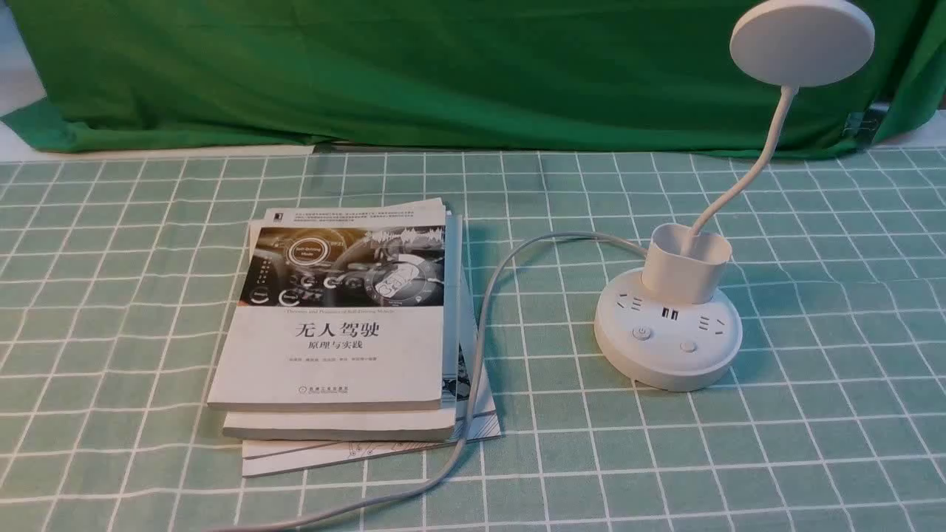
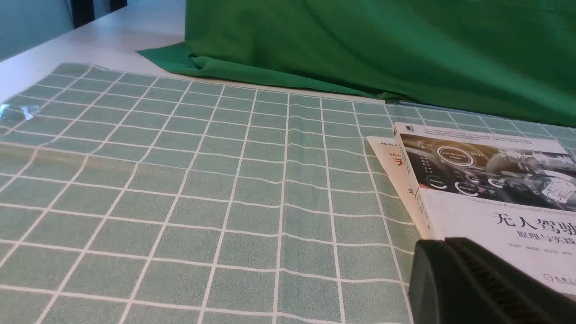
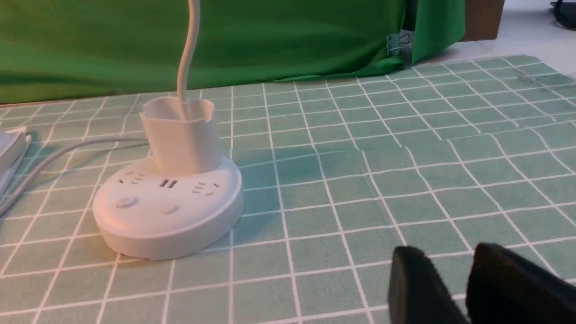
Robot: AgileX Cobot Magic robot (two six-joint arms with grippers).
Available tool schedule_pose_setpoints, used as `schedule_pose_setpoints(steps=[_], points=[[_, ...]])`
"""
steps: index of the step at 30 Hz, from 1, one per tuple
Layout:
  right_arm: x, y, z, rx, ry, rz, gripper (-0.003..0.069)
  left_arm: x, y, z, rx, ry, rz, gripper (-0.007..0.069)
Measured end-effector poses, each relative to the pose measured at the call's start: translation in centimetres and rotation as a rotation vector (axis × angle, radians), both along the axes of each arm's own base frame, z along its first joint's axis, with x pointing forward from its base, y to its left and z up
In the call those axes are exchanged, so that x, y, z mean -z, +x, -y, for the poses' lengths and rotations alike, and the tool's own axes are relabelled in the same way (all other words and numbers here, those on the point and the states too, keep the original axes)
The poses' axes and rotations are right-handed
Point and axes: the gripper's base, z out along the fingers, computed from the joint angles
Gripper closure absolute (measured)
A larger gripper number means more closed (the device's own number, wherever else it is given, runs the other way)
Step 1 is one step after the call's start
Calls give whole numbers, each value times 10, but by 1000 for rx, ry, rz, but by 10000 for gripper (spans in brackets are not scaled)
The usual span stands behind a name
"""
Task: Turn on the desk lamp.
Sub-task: Use the right arm to press the button switch on the lamp holder
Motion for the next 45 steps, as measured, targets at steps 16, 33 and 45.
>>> schedule_pose_setpoints(steps=[16,33,45], points=[[0,0,0,0,0,0,421,0,0,0,0,0,0,603],[-1,0,-1,5,104,8,421,0,0,0,0,0,0,603],[-5,0,-6,91,1174,5,421,0,0,0,0,0,0,603]])
